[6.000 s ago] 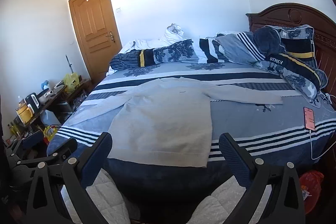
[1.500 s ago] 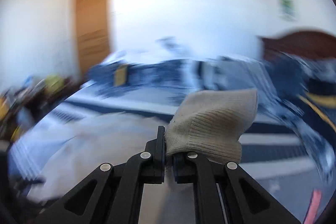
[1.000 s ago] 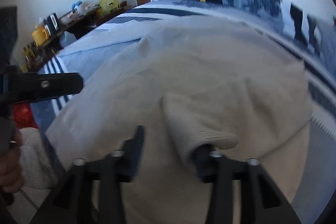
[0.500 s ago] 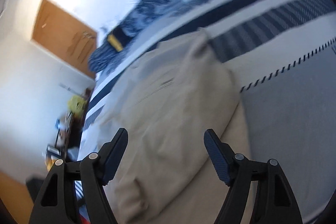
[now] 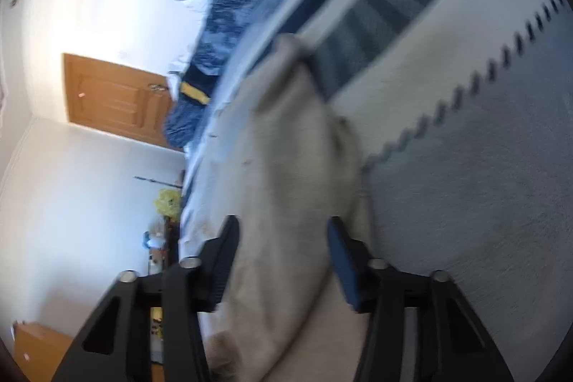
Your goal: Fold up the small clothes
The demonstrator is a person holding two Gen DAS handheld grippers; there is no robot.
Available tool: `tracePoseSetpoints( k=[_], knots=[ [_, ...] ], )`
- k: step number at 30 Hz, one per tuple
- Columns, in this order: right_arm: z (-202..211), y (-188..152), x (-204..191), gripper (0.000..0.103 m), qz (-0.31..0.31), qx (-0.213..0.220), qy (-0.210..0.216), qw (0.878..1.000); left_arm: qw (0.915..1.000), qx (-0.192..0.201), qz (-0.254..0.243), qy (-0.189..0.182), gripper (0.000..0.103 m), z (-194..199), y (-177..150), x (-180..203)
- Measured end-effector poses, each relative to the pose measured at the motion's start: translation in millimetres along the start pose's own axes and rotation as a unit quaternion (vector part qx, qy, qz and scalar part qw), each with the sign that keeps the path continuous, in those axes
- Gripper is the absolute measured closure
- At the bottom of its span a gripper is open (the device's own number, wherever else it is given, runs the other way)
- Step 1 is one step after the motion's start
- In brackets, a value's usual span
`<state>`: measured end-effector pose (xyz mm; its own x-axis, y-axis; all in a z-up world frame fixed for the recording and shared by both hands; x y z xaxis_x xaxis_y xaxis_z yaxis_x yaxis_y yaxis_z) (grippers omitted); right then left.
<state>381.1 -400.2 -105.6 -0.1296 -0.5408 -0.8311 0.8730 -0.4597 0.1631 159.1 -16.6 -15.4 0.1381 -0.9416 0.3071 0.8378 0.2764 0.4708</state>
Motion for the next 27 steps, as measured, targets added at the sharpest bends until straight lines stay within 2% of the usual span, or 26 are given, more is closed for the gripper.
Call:
tracePoseSetpoints(
  k=[1,3,4,6,8,9,10,11,12,14,15,18,21,23,25,27],
  knots=[
    [-2.1,0.5,3.6,0.06,-0.009,-0.002,0.008,1.0,0.9995,0.004,0.029,-0.007,0.091,10.0,-8.1,-15.4],
    [-3.2,1.5,5.3,0.06,-0.016,-0.002,0.02,1.0,0.9977,-0.016,0.062,0.022,0.091,9.7,-24.4,-36.7],
    [-2.7,0.9,4.5,0.06,-0.013,-0.001,0.019,1.0,0.996,-0.035,0.072,0.04,0.085,4.9,-33.4,-46.9],
    [-2.4,-1.0,1.1,0.06,-0.004,0.0,0.01,1.0,0.9902,-0.077,0.1,0.059,0.084,-1.7,-48.9,-68.3],
    [-1.7,-2.1,-0.9,0.058,0.0,0.005,-0.003,1.0,0.9912,-0.059,0.102,0.061,0.083,13.5,-48.4,-72.9],
    [-1.2,-1.0,0.5,0.057,-0.003,0.006,-0.001,1.0,0.9929,-0.042,0.093,0.061,0.078,22.7,-45.7,-68.5],
    [2.6,-0.7,2.7,0.055,-0.009,0.01,0.007,1.0,0.995,-0.02,0.078,0.06,0.065,33.8,-35.3,-61.1],
    [7.7,1.2,4.4,0.052,-0.015,0.017,0.019,1.0,0.9961,-0.008,0.067,0.057,0.057,41.2,-26.9,-53.7],
    [10.3,5.1,4.6,0.049,-0.02,0.024,0.026,0.999,0.9974,0.003,0.053,0.048,0.047,46.5,-11.1,-42.8],
    [13.6,14.2,11.5,0.047,-0.044,0.033,0.032,0.998,0.9995,0.016,0.016,0.022,0.039,44.4,32.2,-14.2],
    [12.3,19.4,15.0,0.047,-0.055,0.033,0.032,0.997,0.9997,0.014,0.0,0.018,0.034,40.3,43.5,0.3],
    [5.2,39.2,31.9,0.047,-0.105,0.032,0.053,0.992,0.9989,0.013,-0.046,-0.005,0.033,6.4,107.0,58.0],
    [-9.2,55.8,34.7,0.055,-0.103,0.016,0.082,0.991,0.9954,0.004,-0.093,-0.02,0.033,-39.9,156.3,110.7],
    [-18.2,56.0,33.2,0.065,-0.1,0.003,0.096,0.99,0.9911,-0.019,-0.129,-0.029,0.033,-82.6,186.2,151.8],
    [-21.6,54.8,36.7,0.072,-0.111,-0.005,0.087,0.99,0.9858,-0.04,-0.159,-0.033,0.033,-122.4,208.5,192.4],
    [-20.2,55.1,38.7,0.072,-0.114,-0.01,0.095,0.989,0.9777,-0.063,-0.198,-0.03,0.033,-155.1,223.3,233.1]
  ],
)
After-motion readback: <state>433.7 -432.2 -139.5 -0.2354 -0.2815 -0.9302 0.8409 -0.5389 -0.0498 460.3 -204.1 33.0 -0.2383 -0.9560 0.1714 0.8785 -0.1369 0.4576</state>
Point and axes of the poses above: each gripper's, at about its wrist camera, not at the fingertips, and z roughly against the way its jaws point, x to its right, y to its top, the point moved 2 cm from there along -z, roughly the way its jaws point, and after that the axes turned 3 degrees about -x, right-handed, at the moved point
